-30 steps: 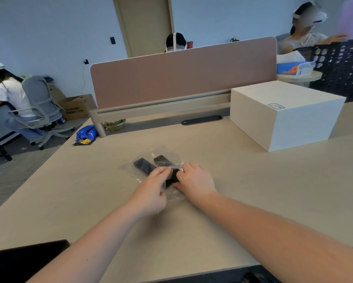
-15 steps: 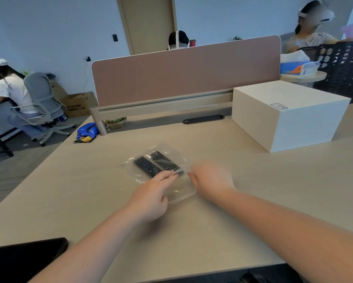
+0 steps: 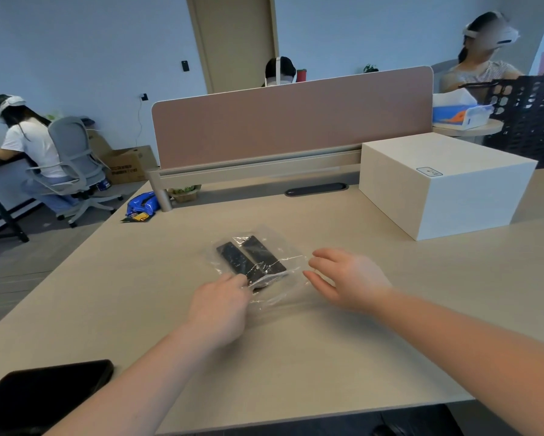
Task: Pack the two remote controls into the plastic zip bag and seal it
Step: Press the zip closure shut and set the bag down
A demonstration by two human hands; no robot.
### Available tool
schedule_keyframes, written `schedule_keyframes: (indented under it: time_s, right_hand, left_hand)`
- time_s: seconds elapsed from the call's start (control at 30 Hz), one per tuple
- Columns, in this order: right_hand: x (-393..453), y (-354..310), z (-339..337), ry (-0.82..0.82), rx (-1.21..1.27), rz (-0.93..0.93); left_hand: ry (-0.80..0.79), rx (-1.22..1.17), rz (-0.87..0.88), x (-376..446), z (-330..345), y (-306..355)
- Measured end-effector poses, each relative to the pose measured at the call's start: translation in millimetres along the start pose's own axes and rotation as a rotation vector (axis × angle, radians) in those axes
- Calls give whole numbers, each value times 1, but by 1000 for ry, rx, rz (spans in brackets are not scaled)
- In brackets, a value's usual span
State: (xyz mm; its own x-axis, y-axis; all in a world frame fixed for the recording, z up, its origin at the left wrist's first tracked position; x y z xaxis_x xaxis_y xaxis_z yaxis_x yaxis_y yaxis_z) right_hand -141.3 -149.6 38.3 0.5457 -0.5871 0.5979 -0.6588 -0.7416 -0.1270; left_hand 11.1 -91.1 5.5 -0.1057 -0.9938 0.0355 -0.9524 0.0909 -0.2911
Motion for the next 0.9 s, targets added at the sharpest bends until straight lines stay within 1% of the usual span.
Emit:
schedule_keyframes:
  time_s: [0.07,0.13,0.2,0.3,0.37,0.43,0.53,0.6,0.7,0.73,0.8,0.9]
  right_hand:
    - [-4,7,-3,-26,-25,-28]
    - [-6,16,-2,-56,-58,-41]
    - [-5,20,-3,-53,-68,-51]
    - [-3,15,-8,-7,-42,-56]
    - [2,2,-10,-2,-25,-69]
    - [6,-16,-6,-40,-2,-109]
    - [7,-46,12,-161,2,-203]
    - [7,-62,23,-197,-6,-246]
    - [11,-80,29,-135,-15,-293]
    - [13,-85,28,-83,12,-310]
    - [15,-92,24,-1,78,-329]
    - [19,-95,20,38,137,-308]
  left_hand:
    - [141,-82,47,-8,-10,-2]
    - [248,-67,123,-20,-15,-2]
    - [310,-5,185,-32,-10,-4]
    - [394,-60,237,-43,-5,-6]
    - [496,-106,207,-48,-11,-9]
    - [575,-120,181,-52,-18,-11]
    - [615,-231,81,-53,-22,-21]
    - [658,-337,8,-54,-24,-28]
    - [676,-381,-42,-55,-26,-33]
    - [691,-397,-42,-55,-26,-34]
    - [737,-416,-20,-58,-28,-35]
    - [761,-416,41,-61,-27,-33]
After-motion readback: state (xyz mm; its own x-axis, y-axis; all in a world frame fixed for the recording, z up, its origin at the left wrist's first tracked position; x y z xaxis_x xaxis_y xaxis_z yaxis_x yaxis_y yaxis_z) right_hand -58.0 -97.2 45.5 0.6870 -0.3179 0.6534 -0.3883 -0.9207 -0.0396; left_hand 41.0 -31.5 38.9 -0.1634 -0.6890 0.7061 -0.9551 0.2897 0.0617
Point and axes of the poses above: each hand's wrist, its own x-axis towards the middle knuckle, its own z-axis out of the palm, y = z × x, the point moved 9 cm from there along x, towards the middle knuckle, and after that the axes turned 6 degrees about z, right-handed, at the moved point
